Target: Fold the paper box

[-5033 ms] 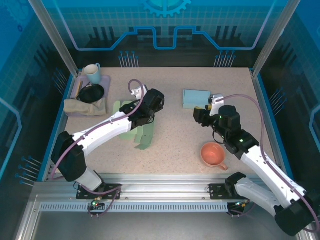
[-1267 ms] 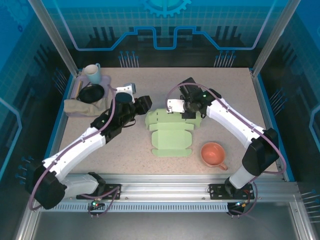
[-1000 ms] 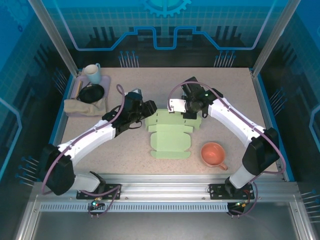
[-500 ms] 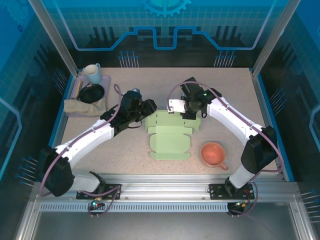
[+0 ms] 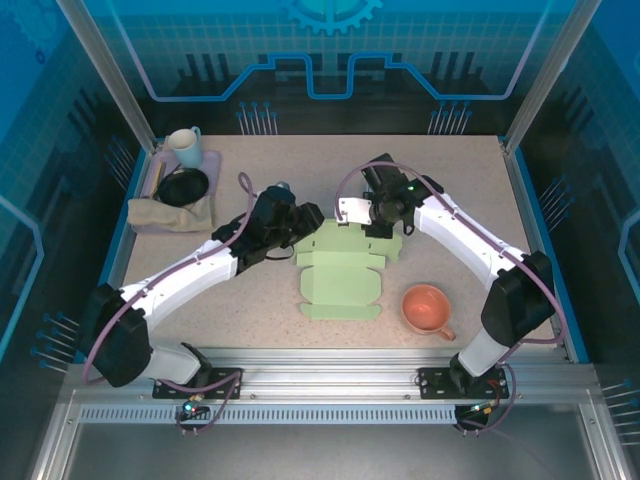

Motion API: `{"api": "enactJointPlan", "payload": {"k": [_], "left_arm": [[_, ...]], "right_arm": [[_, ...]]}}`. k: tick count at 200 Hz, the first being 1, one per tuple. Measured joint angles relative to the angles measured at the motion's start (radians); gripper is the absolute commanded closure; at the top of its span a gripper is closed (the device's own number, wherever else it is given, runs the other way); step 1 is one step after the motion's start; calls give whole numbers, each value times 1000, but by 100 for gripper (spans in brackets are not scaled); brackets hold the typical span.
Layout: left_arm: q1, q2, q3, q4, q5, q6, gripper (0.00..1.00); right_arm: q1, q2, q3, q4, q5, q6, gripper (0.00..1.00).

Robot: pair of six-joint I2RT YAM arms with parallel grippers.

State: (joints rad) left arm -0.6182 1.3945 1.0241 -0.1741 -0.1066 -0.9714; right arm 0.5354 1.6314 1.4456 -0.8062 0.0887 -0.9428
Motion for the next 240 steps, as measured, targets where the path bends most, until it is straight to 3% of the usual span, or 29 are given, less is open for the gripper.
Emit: {"api": "enactJointPlan", "payload": {"k": [105, 141, 173, 208, 240], "left_arm": [[-36, 91, 36, 37, -29, -7, 51], [-26, 82, 38, 50, -96, 118, 47], [9, 4, -102, 137, -95, 272, 45], [24, -6, -271, 270, 29, 420, 46], [22, 6, -317, 353, 100, 455, 46]], "right_arm": [[-21, 6, -18, 23, -76, -13, 100], [-37, 34, -17, 26, -95, -12, 100], [-46, 81, -17, 22, -97, -12, 100], [-49, 133, 5, 5, -97, -12, 100], [-60, 168, 19, -16, -93, -11, 100]]}}
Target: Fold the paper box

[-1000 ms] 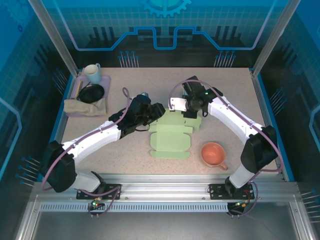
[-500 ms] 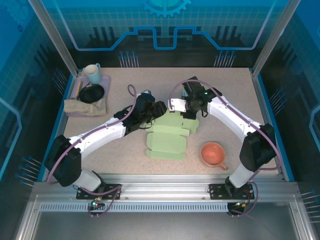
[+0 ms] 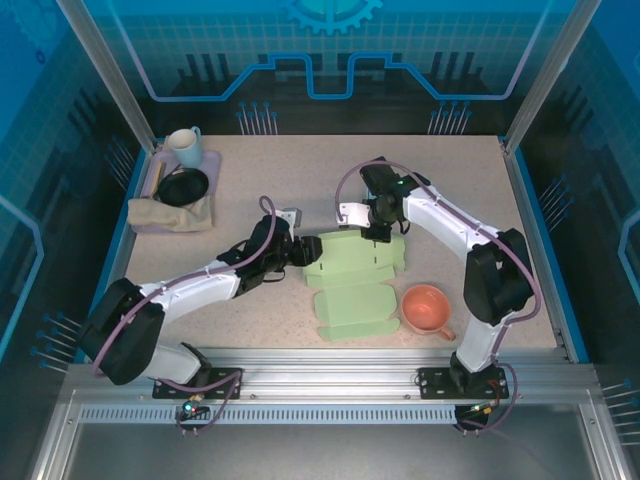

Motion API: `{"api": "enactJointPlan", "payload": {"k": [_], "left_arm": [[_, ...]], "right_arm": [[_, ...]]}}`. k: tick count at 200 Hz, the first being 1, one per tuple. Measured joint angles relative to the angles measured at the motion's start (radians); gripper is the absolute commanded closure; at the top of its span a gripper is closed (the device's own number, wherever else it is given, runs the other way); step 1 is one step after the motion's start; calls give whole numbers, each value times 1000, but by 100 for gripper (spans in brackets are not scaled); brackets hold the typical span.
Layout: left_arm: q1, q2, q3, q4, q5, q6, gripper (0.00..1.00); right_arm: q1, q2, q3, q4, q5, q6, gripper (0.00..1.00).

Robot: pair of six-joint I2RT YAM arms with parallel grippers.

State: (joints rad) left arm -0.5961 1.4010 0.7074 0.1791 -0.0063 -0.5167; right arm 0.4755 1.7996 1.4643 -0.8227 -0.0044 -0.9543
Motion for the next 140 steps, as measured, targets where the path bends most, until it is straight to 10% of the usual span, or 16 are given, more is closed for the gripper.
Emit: {"api": "enactJointPlan", "payload": {"k": [75, 140], "left_arm": [[-106, -192, -2, -80, -183, -8, 46], [-166, 75, 103, -117, -193, 1, 43]], "right_arm": [[-38, 32, 29, 2, 3, 40, 100], [-49, 47, 30, 5, 3, 45, 100]]}}
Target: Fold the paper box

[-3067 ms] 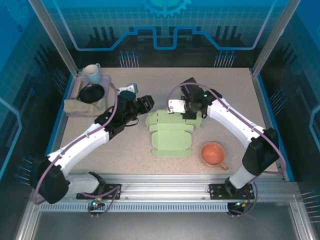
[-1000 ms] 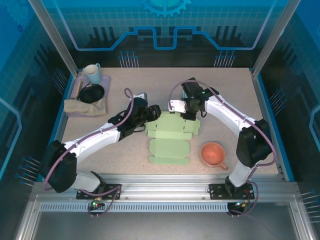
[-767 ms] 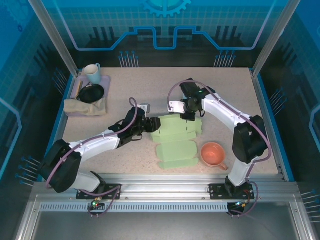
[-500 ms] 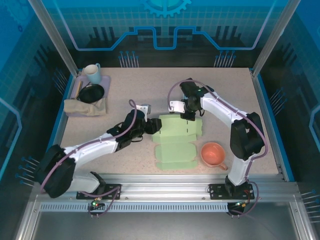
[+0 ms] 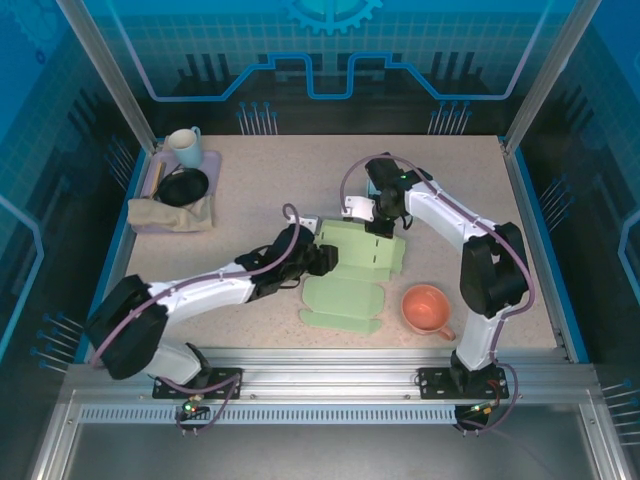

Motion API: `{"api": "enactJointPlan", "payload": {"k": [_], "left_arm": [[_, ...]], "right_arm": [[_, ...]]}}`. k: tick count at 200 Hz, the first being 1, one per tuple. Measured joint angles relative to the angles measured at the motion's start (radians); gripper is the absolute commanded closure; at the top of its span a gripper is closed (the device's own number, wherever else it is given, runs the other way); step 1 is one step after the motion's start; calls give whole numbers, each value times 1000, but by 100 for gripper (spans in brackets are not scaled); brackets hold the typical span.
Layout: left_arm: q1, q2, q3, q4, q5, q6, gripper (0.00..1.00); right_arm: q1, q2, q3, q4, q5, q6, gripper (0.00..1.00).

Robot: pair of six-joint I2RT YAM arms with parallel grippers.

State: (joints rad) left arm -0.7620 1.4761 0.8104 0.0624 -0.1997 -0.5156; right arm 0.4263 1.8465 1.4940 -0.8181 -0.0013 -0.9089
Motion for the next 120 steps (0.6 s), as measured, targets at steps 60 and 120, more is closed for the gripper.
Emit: {"api": "enactJointPlan", "payload": {"k": [60, 120], "left_arm": [[105, 138, 32, -52, -11, -29, 32], [129, 204, 38, -64, 86, -80, 36]], "right_arm": [[-11, 15, 1, 0, 1, 0, 100], [-13, 21, 5, 0, 0, 12, 100]]}}
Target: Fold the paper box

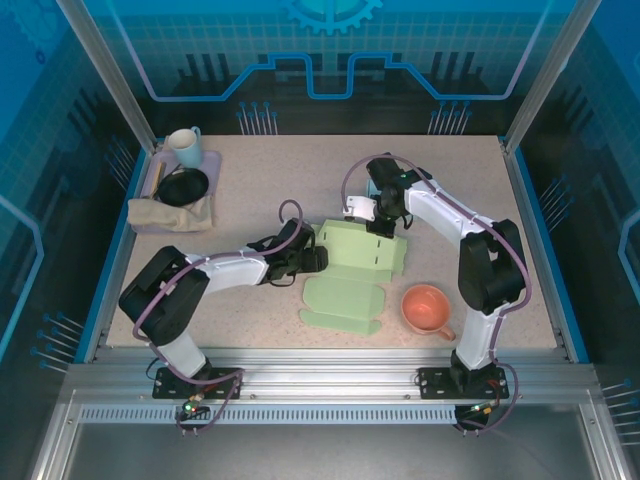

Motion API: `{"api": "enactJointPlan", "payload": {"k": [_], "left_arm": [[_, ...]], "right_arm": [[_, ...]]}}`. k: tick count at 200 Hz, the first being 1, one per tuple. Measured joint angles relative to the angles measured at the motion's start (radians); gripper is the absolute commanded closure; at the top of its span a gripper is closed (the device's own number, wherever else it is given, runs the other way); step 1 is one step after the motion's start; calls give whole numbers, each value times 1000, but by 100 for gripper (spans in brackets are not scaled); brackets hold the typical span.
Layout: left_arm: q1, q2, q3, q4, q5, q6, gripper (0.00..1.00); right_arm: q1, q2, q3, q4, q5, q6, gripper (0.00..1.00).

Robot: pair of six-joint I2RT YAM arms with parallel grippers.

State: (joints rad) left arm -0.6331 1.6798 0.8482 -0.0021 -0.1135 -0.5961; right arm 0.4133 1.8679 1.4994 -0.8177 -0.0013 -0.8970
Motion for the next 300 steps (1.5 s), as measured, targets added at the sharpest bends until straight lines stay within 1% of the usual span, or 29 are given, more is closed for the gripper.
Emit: {"api": "enactJointPlan", "payload": {"k": [30, 54, 98, 129, 160, 175, 196, 218, 242, 254, 269, 300], "left_arm": [[-5, 0, 0, 6, 67, -33, 44], [-31, -5, 3, 4, 86, -35, 45], [-101, -6, 65, -1, 115, -38, 46], [-109, -1, 87, -5, 114, -43, 46], [-99, -22, 83, -23, 71, -45, 46], [-85, -97, 39, -27, 33, -33, 46], [-56, -294, -56, -42, -56, -18, 46], [-30, -540, -158, -33, -181, 4, 46], [14, -738, -272, -8, -272, 23, 47], [45, -790, -323, 8, -301, 29, 46], [72, -814, -386, 39, -321, 37, 46], [79, -781, -462, 97, -325, 65, 47]], "right_arm": [[-2, 2, 0, 0, 0, 4, 100], [-2, 8, 1, 5, 0, 7, 100], [-8, 11, 2, 8, -8, 7, 100], [-11, 11, 2, 15, -11, 7, 100], [-11, 3, -10, 59, -11, 6, 100], [-10, -24, -45, 101, -10, 6, 100], [-2, -98, -123, 189, 10, 1, 100], [36, -188, -219, 322, 77, -40, 100], [98, -262, -340, 514, 162, -106, 100], [128, -296, -412, 625, 193, -150, 100], [157, -336, -497, 756, 217, -204, 100], [176, -360, -570, 925, 234, -320, 100]]}}
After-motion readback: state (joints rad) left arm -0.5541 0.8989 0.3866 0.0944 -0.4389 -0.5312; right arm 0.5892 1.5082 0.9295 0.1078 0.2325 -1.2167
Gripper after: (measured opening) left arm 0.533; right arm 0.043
